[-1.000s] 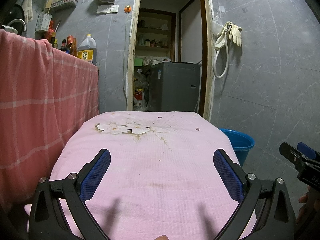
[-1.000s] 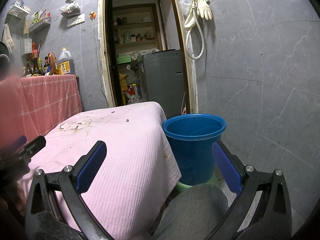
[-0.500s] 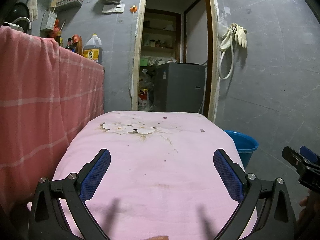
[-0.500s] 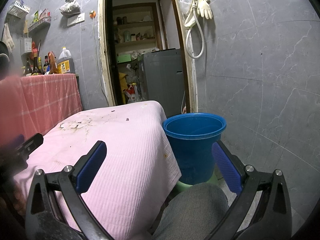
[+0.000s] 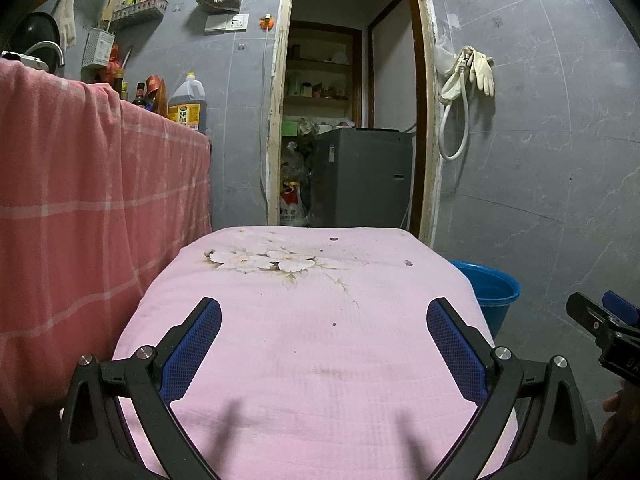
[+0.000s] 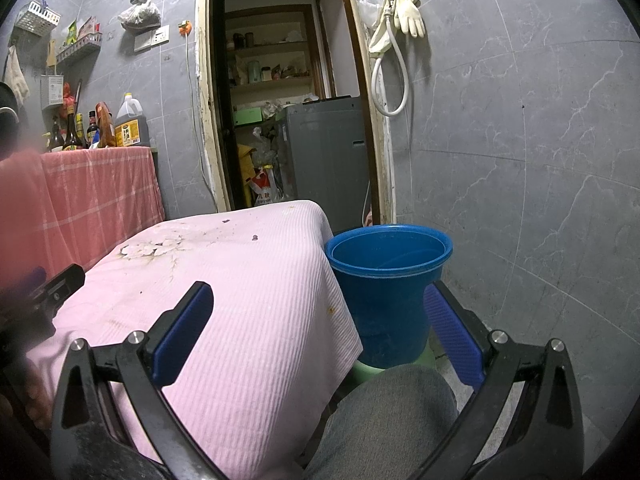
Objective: Collect trash
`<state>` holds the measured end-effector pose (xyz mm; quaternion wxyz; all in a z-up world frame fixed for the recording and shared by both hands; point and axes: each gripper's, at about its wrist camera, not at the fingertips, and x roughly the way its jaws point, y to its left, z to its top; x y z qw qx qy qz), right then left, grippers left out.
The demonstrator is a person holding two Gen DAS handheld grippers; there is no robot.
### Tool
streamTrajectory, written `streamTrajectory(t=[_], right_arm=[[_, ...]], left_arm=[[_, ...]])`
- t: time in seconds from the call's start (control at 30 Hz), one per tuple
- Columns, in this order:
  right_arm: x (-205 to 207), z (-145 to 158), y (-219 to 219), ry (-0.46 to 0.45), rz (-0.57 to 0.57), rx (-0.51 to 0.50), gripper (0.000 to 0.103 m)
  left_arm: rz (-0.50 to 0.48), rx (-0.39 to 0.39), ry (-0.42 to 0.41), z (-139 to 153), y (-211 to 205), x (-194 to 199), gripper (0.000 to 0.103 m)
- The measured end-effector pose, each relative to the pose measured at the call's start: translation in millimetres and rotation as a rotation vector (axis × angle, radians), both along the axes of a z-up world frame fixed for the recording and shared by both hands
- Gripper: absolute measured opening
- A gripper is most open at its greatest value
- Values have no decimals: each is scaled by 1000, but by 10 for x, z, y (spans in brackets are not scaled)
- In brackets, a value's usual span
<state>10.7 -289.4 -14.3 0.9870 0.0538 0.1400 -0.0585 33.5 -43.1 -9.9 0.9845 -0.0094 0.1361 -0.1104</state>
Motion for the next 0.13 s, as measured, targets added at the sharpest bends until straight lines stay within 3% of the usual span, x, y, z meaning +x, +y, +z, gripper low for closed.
streamTrajectory(t=[0.13], right_arm=[[1, 3, 3, 0, -1, 0, 103]], left_arm=[[0, 0, 0, 0, -3, -1, 101]])
